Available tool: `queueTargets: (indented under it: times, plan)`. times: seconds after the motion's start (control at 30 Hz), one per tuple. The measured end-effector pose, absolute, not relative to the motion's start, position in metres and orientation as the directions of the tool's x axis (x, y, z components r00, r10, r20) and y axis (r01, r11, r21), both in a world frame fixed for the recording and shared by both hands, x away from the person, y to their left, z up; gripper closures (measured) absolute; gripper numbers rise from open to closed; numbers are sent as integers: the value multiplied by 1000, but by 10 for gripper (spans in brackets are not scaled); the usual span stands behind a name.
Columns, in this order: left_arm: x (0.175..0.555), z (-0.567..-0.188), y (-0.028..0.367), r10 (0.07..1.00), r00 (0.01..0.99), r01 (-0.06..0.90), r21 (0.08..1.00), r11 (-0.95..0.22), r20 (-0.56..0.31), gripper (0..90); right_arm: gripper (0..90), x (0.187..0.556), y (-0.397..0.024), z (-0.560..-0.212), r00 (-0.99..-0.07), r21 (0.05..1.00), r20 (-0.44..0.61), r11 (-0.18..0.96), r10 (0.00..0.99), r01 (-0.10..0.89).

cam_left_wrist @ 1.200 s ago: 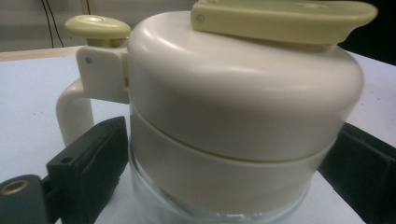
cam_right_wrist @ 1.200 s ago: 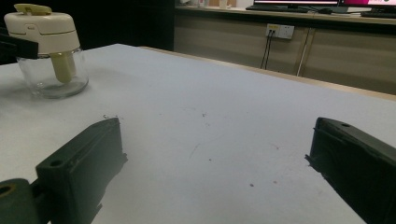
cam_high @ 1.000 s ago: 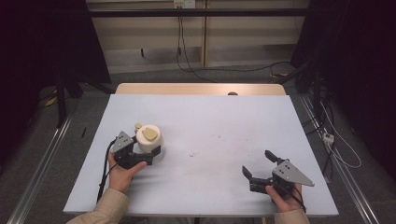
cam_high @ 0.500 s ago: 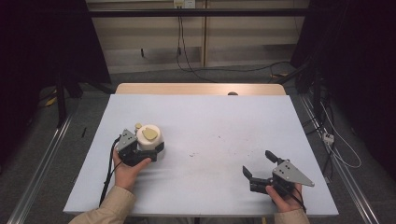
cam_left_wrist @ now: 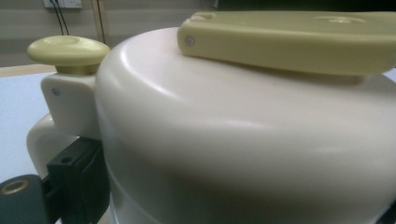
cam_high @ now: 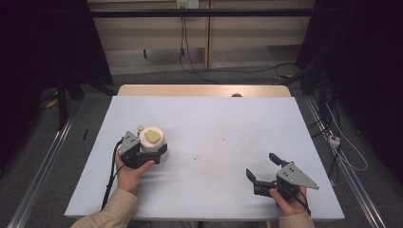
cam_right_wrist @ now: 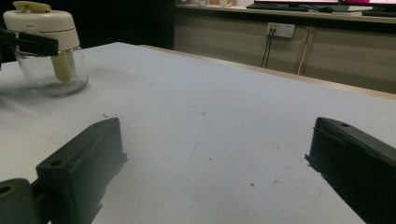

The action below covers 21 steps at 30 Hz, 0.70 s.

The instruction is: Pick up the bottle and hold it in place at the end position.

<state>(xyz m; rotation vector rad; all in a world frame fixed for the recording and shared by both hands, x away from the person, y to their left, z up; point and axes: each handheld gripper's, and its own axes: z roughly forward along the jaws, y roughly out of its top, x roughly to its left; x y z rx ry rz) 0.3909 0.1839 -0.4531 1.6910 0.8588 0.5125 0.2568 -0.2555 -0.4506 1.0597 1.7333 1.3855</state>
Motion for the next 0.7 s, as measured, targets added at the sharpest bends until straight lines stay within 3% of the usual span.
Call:
queueTargets:
  times: [0.7]
  plan:
    - [387, -440, 175, 739, 665, 256, 962, -93, -106, 64, 24, 260, -254, -451, -447, 978, -14, 106, 894, 181]
